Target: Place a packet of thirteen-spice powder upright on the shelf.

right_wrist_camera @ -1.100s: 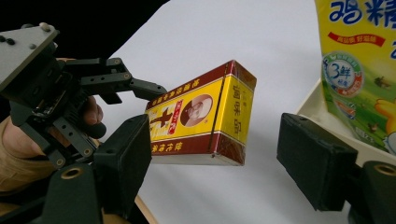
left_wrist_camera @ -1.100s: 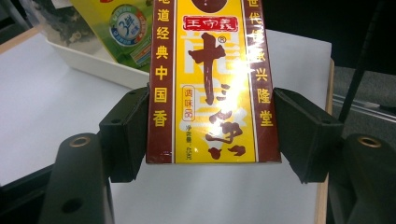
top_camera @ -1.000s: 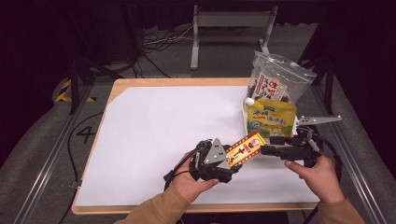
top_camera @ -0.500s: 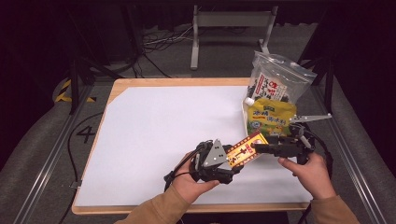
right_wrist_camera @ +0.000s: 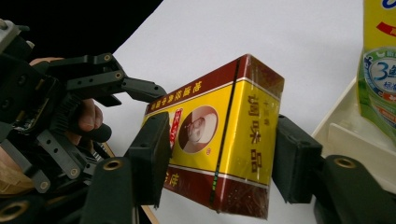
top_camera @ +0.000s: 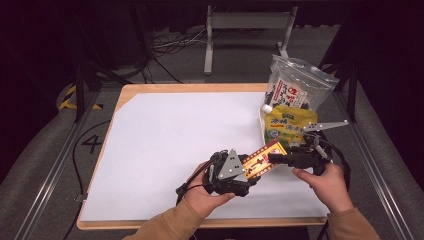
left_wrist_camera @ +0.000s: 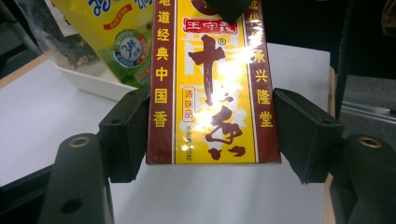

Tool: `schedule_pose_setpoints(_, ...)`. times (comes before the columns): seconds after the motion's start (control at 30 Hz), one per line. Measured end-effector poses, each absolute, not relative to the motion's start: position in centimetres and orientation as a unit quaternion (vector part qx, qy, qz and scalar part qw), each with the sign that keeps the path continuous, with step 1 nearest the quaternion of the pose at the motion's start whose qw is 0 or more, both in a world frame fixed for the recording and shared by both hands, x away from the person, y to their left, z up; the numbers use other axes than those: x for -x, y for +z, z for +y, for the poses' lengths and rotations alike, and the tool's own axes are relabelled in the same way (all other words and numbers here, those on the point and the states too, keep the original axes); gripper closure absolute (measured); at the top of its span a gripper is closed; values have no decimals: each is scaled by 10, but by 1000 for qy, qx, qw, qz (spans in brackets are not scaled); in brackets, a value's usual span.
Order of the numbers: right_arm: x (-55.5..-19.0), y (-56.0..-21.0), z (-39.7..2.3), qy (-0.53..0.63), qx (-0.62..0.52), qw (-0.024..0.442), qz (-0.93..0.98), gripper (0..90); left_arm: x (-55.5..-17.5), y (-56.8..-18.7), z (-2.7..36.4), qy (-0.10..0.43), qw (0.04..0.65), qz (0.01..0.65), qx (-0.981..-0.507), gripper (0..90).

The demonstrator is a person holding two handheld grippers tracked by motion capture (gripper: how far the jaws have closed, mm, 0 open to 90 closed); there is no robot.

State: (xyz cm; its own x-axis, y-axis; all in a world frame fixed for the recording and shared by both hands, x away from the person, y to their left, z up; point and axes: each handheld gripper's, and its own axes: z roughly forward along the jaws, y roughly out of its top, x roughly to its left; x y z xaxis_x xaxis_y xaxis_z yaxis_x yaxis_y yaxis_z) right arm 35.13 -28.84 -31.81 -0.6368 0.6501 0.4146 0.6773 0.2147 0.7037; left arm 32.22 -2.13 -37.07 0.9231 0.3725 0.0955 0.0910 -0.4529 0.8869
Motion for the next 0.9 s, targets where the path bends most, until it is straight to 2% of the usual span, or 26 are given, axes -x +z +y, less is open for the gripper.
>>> schedule_pose_setpoints(0.1,-352,-316,-288,-458,426,18,-780,510,-322,-372,-23,139,498,138,-845,324)
schedule_pose_setpoints(0.13,-352,-313,-289,-461,425,25,-779,566,-323,-374,-24,136,490,140,-850,324)
schedule_pose_setpoints(0.2,-352,-311,-289,-466,423,34,-776,606,-323,-375,-25,134,486,140,-852,324)
schedule_pose_setpoints(0.5,-349,-305,-285,-467,418,28,-779,649,-322,-378,-28,144,483,135,-853,311)
schedule_pose_setpoints(0.6,-348,-303,-283,-469,411,32,-781,677,-323,-378,-30,127,479,135,-858,290)
schedule_pose_setpoints(0.73,-344,-297,-283,-459,405,-5,-791,683,-325,-378,-29,110,472,135,-864,241)
schedule_pose_setpoints(0.83,-342,-289,-287,-456,396,-13,-796,682,-325,-377,-27,108,467,136,-867,233)
schedule_pose_setpoints(0.9,-340,-280,-288,-446,387,-36,-806,682,-327,-376,-24,107,466,137,-868,229)
